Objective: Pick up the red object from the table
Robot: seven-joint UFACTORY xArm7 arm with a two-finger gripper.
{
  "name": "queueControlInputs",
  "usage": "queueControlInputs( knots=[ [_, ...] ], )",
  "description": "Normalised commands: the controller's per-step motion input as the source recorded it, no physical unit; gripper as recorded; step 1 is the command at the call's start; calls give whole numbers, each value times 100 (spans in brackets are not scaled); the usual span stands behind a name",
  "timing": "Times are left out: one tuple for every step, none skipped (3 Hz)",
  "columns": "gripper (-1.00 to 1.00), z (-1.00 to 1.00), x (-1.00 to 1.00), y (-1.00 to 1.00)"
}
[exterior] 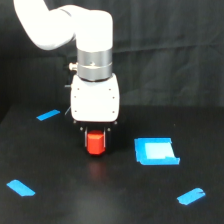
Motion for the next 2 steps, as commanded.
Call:
queueControlInputs(
  knots=[
    [-98,97,17,11],
    [-97,100,19,-2]
  ],
)
